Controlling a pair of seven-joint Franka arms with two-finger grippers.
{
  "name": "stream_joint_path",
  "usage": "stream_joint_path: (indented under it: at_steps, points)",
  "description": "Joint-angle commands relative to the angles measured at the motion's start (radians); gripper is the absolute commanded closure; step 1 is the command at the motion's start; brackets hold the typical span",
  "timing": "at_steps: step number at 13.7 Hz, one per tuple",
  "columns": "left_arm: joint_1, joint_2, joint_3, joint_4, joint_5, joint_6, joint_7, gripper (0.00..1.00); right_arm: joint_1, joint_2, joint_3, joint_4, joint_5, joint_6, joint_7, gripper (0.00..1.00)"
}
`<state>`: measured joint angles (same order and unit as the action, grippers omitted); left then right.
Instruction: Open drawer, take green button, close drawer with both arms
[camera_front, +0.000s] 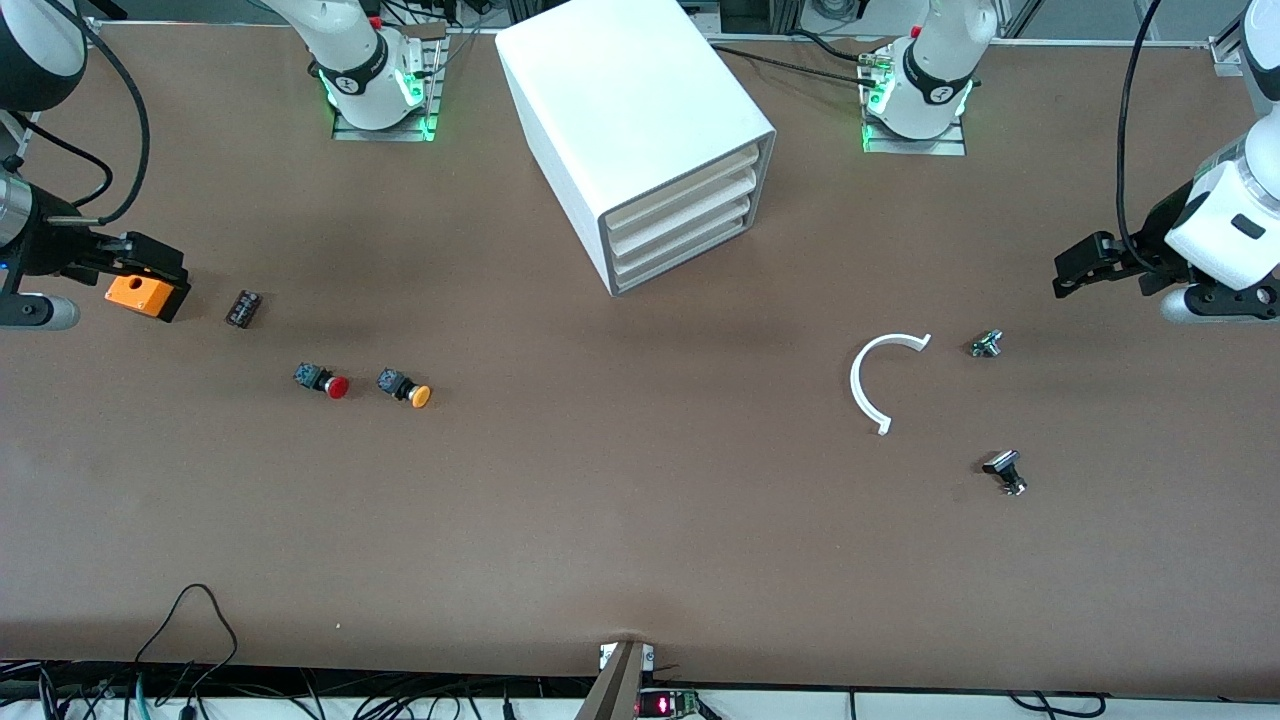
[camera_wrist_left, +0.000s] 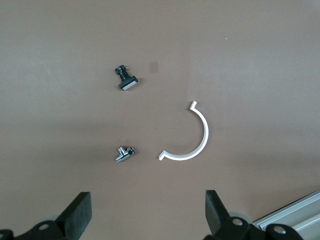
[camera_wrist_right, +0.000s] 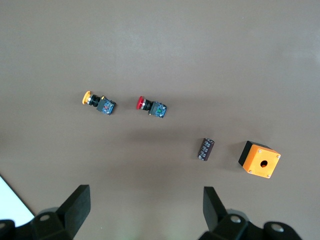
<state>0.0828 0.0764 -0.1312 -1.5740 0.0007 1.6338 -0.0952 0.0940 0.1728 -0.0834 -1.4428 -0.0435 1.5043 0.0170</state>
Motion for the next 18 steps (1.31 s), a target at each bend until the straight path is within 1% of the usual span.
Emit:
stream_joint_path:
  at_steps: [1,4,6,8,11,13,15,17,18]
  points:
    - [0.008,0.016,-0.005,0.029,0.012,-0.009,0.005,0.0,-0.002,0.002,0.004,0.004,0.014,0.004,0.004,0.0]
    - [0.006,0.016,-0.007,0.029,0.013,-0.009,0.006,0.0,-0.005,0.01,0.004,0.005,0.017,0.005,0.006,0.0]
    - [0.009,0.002,-0.025,0.02,0.021,-0.011,0.005,0.0,-0.005,0.016,0.004,0.005,0.017,0.02,0.006,0.0]
    - [0.011,-0.003,-0.038,0.026,0.001,-0.028,0.002,0.0,-0.005,0.025,0.004,0.005,0.017,0.022,0.006,0.0]
    - [0.008,0.026,-0.038,0.019,-0.005,-0.034,0.005,0.0,-0.006,0.028,0.004,0.005,0.017,0.02,0.006,0.0]
    - [0.005,0.086,-0.038,-0.01,-0.007,-0.04,0.006,0.01,-0.008,0.031,0.004,0.004,0.017,0.02,0.005,0.0]
    - [0.005,0.089,-0.039,-0.015,-0.007,-0.089,0.011,0.01,-0.003,0.05,0.004,0.005,0.017,0.02,0.004,0.0]
    - [0.009,0.108,-0.041,-0.018,-0.01,-0.104,0.032,0.01,0.0,0.05,0.004,0.005,0.016,0.014,0.006,0.0]
    - [0.008,0.118,-0.041,-0.023,-0.03,-0.109,0.06,0.01,-0.002,0.05,0.005,0.005,0.017,0.019,0.006,0.0]
